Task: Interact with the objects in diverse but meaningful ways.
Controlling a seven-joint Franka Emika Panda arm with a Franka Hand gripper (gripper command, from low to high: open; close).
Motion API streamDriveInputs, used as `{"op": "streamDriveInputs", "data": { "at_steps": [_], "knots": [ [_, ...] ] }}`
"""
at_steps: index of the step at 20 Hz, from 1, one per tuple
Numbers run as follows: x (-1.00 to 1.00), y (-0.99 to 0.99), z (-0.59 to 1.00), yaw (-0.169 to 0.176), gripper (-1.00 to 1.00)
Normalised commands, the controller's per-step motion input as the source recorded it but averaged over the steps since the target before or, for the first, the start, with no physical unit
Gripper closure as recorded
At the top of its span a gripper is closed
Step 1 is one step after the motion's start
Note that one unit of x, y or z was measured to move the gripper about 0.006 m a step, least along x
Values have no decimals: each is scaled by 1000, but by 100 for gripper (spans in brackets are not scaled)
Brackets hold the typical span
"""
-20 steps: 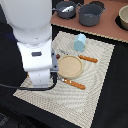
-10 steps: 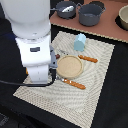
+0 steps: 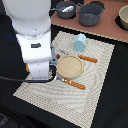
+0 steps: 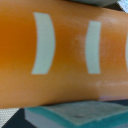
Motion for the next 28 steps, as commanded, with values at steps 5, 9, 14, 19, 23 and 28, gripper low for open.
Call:
{"op": "streamDriveInputs", "data": {
  "at_steps": [5,9,14,19,23,28],
  "knots": [
    [-402,273,-34,-32,100],
    [-193,128,-107,-236,100],
    [-246,46,-136,-300,100],
    [-587,78,-125,-135,100],
    [-856,277,-95,0,100],
    [-775,314,-142,0,100]
  ]
}}
